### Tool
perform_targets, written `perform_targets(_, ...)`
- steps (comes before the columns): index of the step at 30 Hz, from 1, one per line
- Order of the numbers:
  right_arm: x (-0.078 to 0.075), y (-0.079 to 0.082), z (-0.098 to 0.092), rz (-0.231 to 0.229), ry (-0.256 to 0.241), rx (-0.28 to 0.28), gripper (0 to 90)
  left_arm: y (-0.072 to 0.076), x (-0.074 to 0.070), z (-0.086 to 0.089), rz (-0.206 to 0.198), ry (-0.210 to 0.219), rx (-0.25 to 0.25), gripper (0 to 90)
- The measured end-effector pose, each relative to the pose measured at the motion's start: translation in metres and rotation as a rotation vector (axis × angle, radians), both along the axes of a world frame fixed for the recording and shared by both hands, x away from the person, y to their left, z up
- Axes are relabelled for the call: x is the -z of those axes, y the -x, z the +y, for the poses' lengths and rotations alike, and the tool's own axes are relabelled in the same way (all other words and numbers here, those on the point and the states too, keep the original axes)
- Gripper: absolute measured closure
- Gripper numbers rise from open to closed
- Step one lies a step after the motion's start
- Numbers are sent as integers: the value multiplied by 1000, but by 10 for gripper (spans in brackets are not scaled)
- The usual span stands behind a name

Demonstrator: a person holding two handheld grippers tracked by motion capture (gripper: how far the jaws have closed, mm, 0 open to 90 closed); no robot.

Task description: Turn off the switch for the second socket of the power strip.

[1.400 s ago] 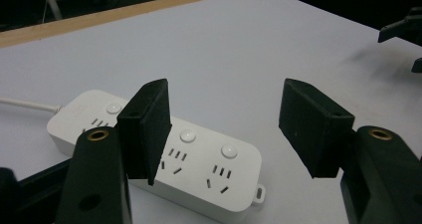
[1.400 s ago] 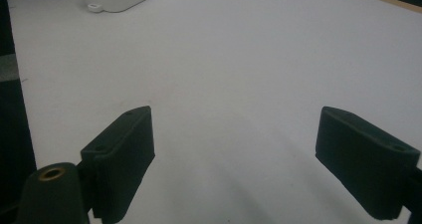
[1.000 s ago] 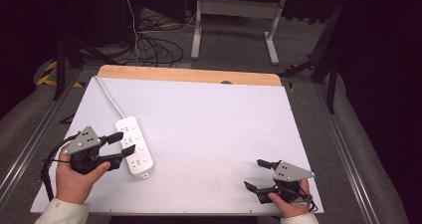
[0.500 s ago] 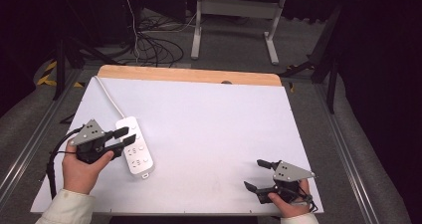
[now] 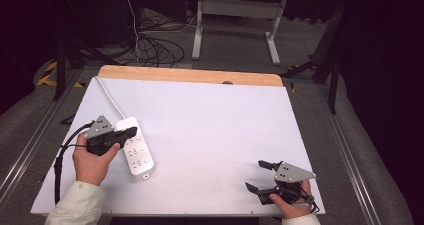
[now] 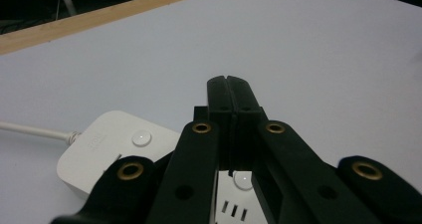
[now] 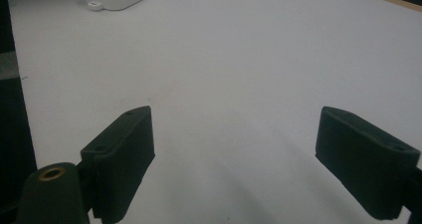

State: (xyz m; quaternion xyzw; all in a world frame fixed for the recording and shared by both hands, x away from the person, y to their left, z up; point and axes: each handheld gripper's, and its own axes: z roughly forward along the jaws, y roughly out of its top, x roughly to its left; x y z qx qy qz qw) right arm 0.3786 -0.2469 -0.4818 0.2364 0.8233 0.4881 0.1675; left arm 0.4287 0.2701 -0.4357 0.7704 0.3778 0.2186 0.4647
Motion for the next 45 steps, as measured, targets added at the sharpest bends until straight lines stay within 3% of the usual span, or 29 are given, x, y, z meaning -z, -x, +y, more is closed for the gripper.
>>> perform_targets(6, 0, 0, 0, -3, 4, 0, 161, -9, 6, 2, 19, 1, -14, 897)
perform_targets(11, 0, 0, 0, -2, 4, 1, 161, -15, 11, 2, 40, -23, -9, 897)
perform_targets(20, 0, 0, 0, -5, 9, -4, 161, -20, 20, -3, 54, -117, 4, 897)
perform_targets(26, 0, 0, -1, -7, 10, -4, 161, -24, 25, -4, 81, -142, -12, 897)
perform_targets(31, 0, 0, -1, -8, 13, -5, 161, -25, 27, -5, 115, -150, -21, 897)
perform_targets(37, 1, 0, 0, -7, 13, -6, 161, -26, 28, -4, 161, -125, -36, 897)
perform_targets(45, 1, 0, 0, -8, 14, -7, 161, -26, 30, -6, 165, -128, -45, 897)
